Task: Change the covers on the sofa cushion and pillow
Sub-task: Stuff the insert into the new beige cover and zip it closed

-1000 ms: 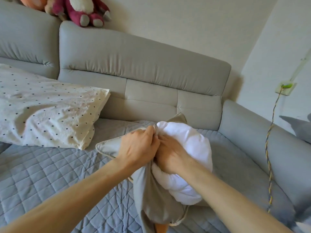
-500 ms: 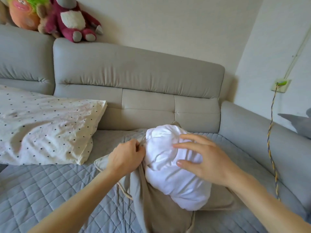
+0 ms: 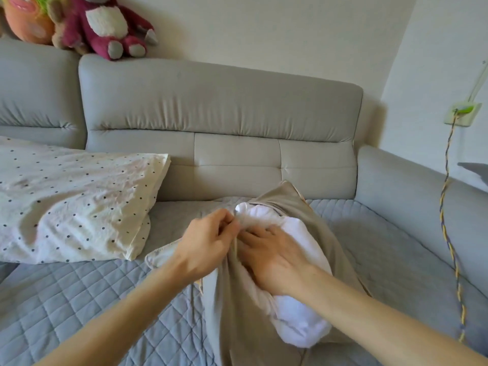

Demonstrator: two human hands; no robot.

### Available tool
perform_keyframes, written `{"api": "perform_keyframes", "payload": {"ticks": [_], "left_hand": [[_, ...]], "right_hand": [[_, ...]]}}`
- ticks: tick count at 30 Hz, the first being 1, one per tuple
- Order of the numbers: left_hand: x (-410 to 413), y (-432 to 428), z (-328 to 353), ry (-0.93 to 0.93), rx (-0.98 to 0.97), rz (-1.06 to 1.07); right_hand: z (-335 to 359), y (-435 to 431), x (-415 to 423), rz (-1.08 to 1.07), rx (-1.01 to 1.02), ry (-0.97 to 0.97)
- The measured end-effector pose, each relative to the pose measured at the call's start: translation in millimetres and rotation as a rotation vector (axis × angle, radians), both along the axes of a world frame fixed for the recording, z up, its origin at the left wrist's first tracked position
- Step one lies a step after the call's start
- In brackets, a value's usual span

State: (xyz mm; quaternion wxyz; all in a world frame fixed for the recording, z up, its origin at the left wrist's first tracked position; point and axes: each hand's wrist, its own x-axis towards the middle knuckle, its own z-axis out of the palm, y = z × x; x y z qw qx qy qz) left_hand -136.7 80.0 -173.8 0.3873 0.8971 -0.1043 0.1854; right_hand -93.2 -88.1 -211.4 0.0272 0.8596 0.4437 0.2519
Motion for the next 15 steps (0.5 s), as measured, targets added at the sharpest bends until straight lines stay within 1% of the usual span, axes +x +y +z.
{"api": "perform_keyframes", "payload": {"ticks": [1, 2, 3, 4, 5, 7, 9, 10, 11, 12, 13, 15], "left_hand": [[2, -9, -2, -0.035, 0.052, -0.013], [6, -16, -5, -0.038, 0.118, -0.001], [13, -15, -10, -0.016, 0.153, 0.036], [20, -7, -16, 0.043, 0.134, 0.083], [23, 2, -22, 0.101, 0.07, 0.128], [23, 22, -33, 0.154, -0.046, 0.228], [16, 29, -36, 0.187, -0.093, 0.239], [13, 28, -35, 0.196, -0.113, 0.217], [12, 24, -33, 0.189, -0.116, 0.192], [11, 17, -29, 0.17, -0.091, 0.171], [12, 8, -24, 0.136, -0.051, 0.156], [13, -11, -13, 0.052, 0.039, 0.153]], "right_hand": [[-10, 10, 6, -0.079, 0.015, -0.064], [-16, 22, 12, -0.176, 0.018, -0.084], [-19, 35, 20, -0.245, 0.021, -0.045], [-25, 46, 27, -0.258, 0.013, 0.018], [-32, 53, 31, -0.242, 0.02, 0.088], [-29, 60, 35, -0.199, 0.096, 0.151], [-18, 55, 35, -0.044, 0.131, 0.148], [-11, 45, 29, -0.016, 0.124, 0.172], [-3, 30, 20, -0.03, 0.105, 0.223], [4, 16, 12, -0.032, 0.141, 0.238], [9, 1, 5, -0.041, 0.222, 0.24], [23, -25, -10, -0.064, 0.455, 0.248]]}}
